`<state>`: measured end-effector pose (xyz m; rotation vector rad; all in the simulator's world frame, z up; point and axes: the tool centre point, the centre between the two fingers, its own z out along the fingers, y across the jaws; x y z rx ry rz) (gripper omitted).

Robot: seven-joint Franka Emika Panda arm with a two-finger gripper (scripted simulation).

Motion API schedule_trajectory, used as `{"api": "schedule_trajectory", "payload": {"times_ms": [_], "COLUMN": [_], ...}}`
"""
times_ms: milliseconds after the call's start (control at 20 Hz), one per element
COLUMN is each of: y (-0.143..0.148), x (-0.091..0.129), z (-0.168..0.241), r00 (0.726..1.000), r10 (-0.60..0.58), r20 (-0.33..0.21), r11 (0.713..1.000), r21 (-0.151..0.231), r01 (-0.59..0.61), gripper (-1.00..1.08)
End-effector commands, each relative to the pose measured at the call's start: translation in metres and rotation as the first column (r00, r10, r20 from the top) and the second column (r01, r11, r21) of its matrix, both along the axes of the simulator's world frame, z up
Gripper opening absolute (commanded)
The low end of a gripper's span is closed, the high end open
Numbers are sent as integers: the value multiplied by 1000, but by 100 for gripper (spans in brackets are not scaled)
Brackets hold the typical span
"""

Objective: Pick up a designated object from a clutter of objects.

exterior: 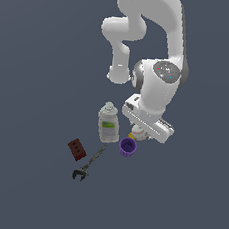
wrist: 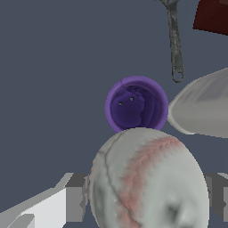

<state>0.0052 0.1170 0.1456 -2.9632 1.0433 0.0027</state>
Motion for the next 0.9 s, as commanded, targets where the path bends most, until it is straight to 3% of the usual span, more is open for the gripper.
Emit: {"api": "schedule_trajectory", "payload": {"times_ms": [0,850], "y": [-16,-126], "x": [1,7], "z": [27,208], "r00": [1000,1000], "r10": [0,-1], "r20": [2,2], "r11": [1000,1000], "r21": [2,2], "r01": [0,1], "gripper": [-100,-100]}}
